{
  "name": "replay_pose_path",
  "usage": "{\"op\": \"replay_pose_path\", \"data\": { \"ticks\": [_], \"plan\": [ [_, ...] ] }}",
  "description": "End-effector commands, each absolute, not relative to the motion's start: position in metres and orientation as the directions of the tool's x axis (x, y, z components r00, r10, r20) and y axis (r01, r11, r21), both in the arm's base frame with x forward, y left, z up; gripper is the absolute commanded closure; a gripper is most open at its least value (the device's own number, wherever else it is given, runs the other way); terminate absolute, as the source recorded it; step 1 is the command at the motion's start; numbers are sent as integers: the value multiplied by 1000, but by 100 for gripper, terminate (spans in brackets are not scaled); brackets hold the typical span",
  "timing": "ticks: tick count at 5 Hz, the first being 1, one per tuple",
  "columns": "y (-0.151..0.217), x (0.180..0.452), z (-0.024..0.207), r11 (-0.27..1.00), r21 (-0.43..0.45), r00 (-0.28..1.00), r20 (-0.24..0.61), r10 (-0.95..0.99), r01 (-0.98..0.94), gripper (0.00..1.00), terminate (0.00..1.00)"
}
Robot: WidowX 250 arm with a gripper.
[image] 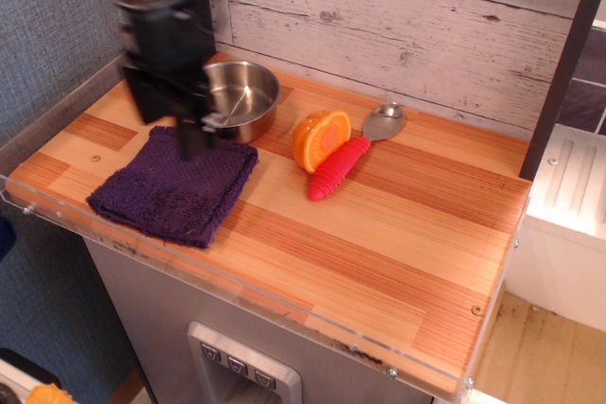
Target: Place the orange on the purple rag.
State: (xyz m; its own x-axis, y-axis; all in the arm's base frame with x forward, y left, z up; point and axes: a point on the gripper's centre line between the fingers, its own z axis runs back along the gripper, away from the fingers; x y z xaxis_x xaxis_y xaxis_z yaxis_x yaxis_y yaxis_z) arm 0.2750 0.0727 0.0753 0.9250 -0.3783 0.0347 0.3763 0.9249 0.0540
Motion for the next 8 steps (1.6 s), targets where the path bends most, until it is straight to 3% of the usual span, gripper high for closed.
{"op": "replay_pose_path", "data": {
  "ticks": [1, 3, 5, 7, 8],
  "plan": [
    [51, 331, 72, 930, 99, 929, 74, -362, 355, 0, 0],
    [29, 359, 73, 944, 55, 933, 142, -330, 326, 0, 0],
    [11, 362, 88, 949, 38, 931, 184, -316, 314, 0, 0],
    [18, 365, 49, 946, 25, 942, 97, -323, 322, 0, 0],
    [16, 365, 47, 944, 25, 940, 89, -329, 328, 0, 0]
  ]
}}
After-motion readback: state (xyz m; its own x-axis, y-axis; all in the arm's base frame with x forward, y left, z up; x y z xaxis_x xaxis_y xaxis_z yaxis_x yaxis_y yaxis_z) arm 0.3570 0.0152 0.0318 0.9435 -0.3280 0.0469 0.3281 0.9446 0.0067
